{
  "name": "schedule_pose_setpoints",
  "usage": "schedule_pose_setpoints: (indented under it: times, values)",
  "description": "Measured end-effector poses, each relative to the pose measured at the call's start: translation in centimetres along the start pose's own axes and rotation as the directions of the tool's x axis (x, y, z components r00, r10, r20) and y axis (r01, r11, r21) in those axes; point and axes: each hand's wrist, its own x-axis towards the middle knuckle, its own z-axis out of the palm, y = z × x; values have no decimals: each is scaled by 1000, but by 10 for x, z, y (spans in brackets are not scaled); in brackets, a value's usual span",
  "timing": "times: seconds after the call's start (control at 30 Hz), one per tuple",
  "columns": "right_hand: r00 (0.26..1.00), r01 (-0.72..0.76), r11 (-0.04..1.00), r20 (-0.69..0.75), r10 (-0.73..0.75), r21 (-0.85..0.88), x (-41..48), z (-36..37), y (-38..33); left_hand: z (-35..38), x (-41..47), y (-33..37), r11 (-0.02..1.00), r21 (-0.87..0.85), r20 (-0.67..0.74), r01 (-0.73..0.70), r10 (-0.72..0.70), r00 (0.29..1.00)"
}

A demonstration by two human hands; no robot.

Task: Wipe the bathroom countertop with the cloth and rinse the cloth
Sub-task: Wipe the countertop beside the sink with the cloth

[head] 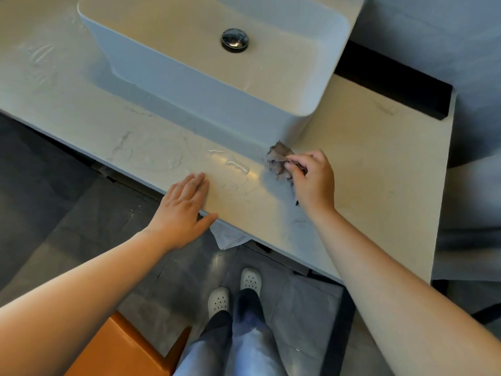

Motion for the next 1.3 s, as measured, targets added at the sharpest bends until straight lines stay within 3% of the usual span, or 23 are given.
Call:
schedule_pose_setpoints:
  times: [0.13,0.33,0.53,0.67,0.87,0.97,1.1,1.3]
  values:
    - [997,75,996,39,-73,-47,23,28,7,0,0,3,1000,-15,-9,14,-15,1000]
    - [995,89,985,-31,-95,-148,3,57,15,3,1,1,999,-51,-21,13,-14,1000]
    - [977,193,974,112,-180,-117,-53,55,1,1,0,0,998,-55,-10,17,-17,1000]
    - [926,297,951,271,-263,-91,-90,37,1,-8,3,-5,994,-106,32,9,-6,999]
    - [853,417,878,433,-290,-234,-105,11,12,-19,4,-3,988,-150,93,42,-28,995]
    - [850,372,919,447,-280,-131,-93,7,5,-30,6,6,968,-235,124,90,-62,990]
    - [869,162,986,467,-164,45,-56,-23,-23,-66,12,15,839,-511,128,188,-142,981]
    - [872,135,965,436,-224,225,12,-93,-74,-147,38,44,725,-683,75,91,-54,996]
